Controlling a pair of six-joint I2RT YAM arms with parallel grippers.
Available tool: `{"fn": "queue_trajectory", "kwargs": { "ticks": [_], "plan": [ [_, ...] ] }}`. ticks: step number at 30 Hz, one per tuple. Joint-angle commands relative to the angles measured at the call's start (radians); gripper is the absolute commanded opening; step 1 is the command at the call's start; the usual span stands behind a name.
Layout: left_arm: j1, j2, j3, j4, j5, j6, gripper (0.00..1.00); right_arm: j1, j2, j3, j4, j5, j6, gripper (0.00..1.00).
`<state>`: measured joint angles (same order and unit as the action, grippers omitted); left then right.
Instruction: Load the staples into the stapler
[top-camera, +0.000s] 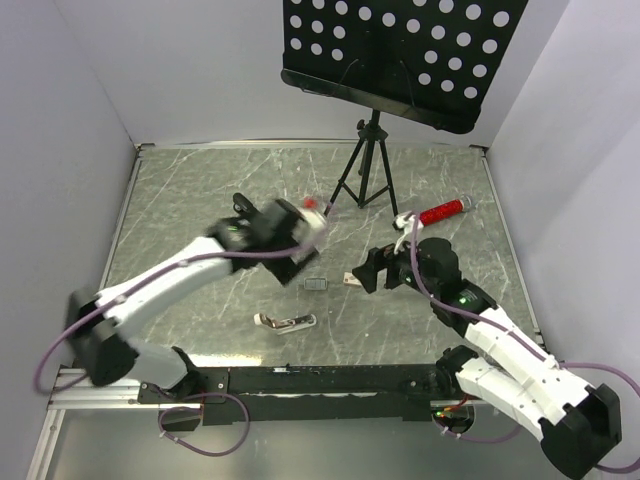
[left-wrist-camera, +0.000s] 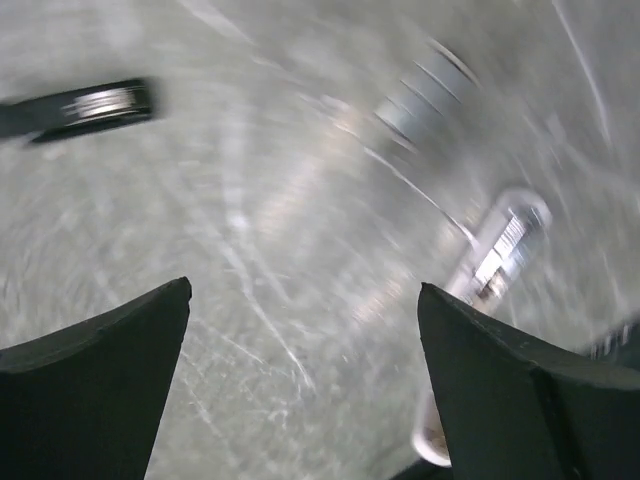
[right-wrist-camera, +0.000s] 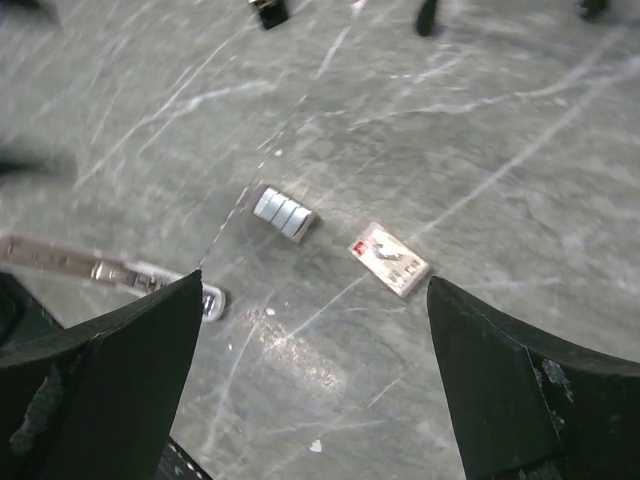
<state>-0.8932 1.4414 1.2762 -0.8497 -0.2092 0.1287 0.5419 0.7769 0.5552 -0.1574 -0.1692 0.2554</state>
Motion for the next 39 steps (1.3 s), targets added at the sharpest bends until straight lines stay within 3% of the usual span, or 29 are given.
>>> {"fn": "queue_trajectory", "kwargs": {
  "ticks": [1, 5, 12, 19, 23, 28, 39],
  "plan": [
    [0.155, -0.205, -0.090, 0.193, 0.000, -0.179, 0.97, 0.012, 0.041, 0.055, 0.025, -0.162, -0.156, 1.00],
    [0.353, -0.380, -0.250, 0.349, 0.022, -0.311, 0.97, 0.044, 0.128, 0.084, 0.051, -0.236, -0.186, 1.00],
    [0.594, -0.695, -0.556, 0.551, -0.087, -0.536, 0.97, 0.242, 0.329, 0.143, 0.151, -0.245, -0.280, 0.97],
    [0.602, -0.894, -0.666, 0.635, -0.176, -0.592, 0.97, 0.387, 0.614, 0.267, 0.180, -0.427, -0.433, 0.81],
    [0.603, -1.012, -0.744, 0.683, -0.196, -0.549, 0.97, 0.444, 0.723, 0.336, 0.162, -0.441, -0.493, 0.69],
    [0.603, -1.013, -0.739, 0.629, -0.191, -0.535, 0.97, 0.484, 0.829, 0.385, 0.171, -0.420, -0.525, 0.61],
    [0.603, -1.013, -0.785, 0.696, -0.156, -0.488, 0.97, 0.520, 0.924, 0.430, 0.200, -0.362, -0.559, 0.47]
  ]
}}
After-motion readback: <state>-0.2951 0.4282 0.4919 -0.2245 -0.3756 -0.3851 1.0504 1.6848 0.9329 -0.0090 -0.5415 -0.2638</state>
